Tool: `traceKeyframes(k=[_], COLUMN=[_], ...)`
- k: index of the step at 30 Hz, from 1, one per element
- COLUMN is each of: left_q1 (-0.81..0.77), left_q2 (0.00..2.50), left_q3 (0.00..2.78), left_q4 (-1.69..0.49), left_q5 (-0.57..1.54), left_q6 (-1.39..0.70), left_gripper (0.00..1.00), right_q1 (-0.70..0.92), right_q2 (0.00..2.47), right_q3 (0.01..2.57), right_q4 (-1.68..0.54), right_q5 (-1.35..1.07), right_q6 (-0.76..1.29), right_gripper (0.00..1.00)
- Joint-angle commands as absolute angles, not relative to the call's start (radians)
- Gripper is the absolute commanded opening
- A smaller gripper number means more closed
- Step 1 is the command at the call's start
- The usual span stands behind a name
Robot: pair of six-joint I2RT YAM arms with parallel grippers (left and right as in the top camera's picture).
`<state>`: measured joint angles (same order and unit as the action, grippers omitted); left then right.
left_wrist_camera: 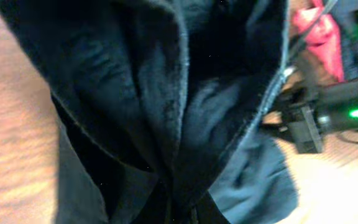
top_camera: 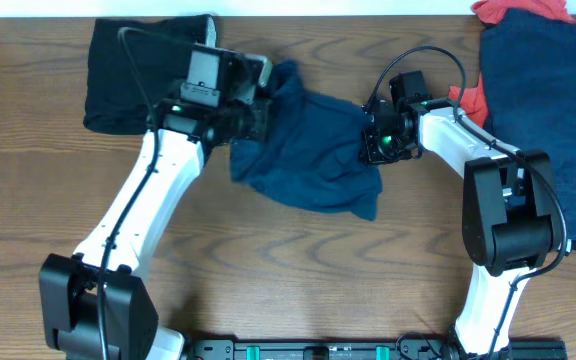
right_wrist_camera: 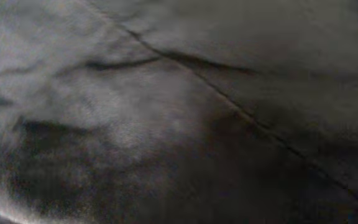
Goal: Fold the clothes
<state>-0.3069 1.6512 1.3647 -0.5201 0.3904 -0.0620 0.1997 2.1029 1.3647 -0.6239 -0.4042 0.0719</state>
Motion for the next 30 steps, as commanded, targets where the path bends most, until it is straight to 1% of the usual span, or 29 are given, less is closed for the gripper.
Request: traceKeyframes(k=[1,6,10,14,17,20,26,30], left_q1=[-0.361,-0.438,-0.487,-0.514,-0.525,-0.527,-0.528,-0.530], left_q2=[1.640,1.655,1.678,1.711,1.735,1.750,1.762,1.762], left_q3=[1.398,1.398,1.398,1.398,1.398,1.398,1.398,1.398], left_q4=[-0.490,-0.450,-0.442,-0.431,-0.431,-0.431,-0.416,-0.390], left_q5=[0.419,0.411,0.339,0.335,0.335,0.322,0.320,0.320], left_q6=[-0.115,-0.116,-0.134,-0.137,-0.137,-0.137,-0.136,-0.137], left_gripper=[0.06,0.06,0.06,0.06,0.06,0.06,0.06,0.06], right_q1=[0.211,0.211,0.211,0.205,0.194,0.181,0.136,0.109], right_q2=[2.214,2.214,2.214,2.193,2.118,1.991,1.746,1.705], right_q3=[1.309,1.309,1.309,1.316,1.330,1.335,1.335,1.335], right_q4=[-0.633,-0.633,-0.632,-0.635,-0.654,-0.688,-0.764,-0.825], right_q5=[-0.293,-0.296,-0.301,-0.379,-0.401,-0.398,-0.331,-0.318], right_q6=[0.082,0.082,0.081,0.081,0.082,0.082,0.142,0.142], right_gripper=[0.01,0.01,0.01,0.01,0.01,0.01,0.01,0.01])
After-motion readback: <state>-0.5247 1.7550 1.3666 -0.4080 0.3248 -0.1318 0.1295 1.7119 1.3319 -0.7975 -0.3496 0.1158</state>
